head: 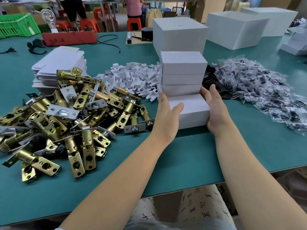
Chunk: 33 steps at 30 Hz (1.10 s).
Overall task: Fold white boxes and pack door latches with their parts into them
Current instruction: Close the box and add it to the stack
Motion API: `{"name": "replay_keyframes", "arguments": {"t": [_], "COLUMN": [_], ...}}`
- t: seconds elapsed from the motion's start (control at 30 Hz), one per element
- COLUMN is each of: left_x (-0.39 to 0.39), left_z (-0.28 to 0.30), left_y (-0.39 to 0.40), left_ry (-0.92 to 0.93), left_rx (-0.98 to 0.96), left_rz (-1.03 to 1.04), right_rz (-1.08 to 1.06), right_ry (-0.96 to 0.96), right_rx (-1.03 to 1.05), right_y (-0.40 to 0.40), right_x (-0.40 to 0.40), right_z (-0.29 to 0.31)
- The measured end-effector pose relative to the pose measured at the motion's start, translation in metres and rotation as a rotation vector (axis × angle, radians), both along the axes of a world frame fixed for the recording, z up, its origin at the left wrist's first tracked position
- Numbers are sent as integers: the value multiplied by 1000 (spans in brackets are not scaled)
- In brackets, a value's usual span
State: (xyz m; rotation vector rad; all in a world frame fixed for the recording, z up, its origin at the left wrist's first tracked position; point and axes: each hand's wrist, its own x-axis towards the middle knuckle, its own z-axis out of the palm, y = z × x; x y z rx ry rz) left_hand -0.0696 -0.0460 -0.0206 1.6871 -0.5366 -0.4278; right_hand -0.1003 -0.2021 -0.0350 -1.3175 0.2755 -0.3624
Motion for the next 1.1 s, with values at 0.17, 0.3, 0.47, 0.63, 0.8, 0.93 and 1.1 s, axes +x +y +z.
{"name": "replay_keyframes", "arguments": {"t": [0.17, 0.3, 0.47, 0.63, 0.8, 0.93, 1.1], "left_x": [2, 1, 4, 29, 111, 184, 224], "left_z": [-4, -4, 2, 40, 85, 104, 103], "left_y": [2, 2, 8, 31, 81, 128, 149], "left_ry": [-7, -6, -108, -332, -733, -691, -561], "left_rx": [-27, -45, -78, 29, 732, 1005, 1157], "left_rz": [27, 33, 71, 221, 323, 599, 550], "right_rz": [13, 27, -26, -70, -96, -101, -131], "right_ry": [35, 5, -31, -8, -4, -2, 9], "right_rx": [-5, 39, 113, 151, 159, 159, 156], "right_y": [-4, -3, 0, -1, -1, -1, -1], "right_x": [2, 0, -4, -3, -2, -1, -2], "right_z": [-1, -1, 1, 2, 0, 0, -1]}}
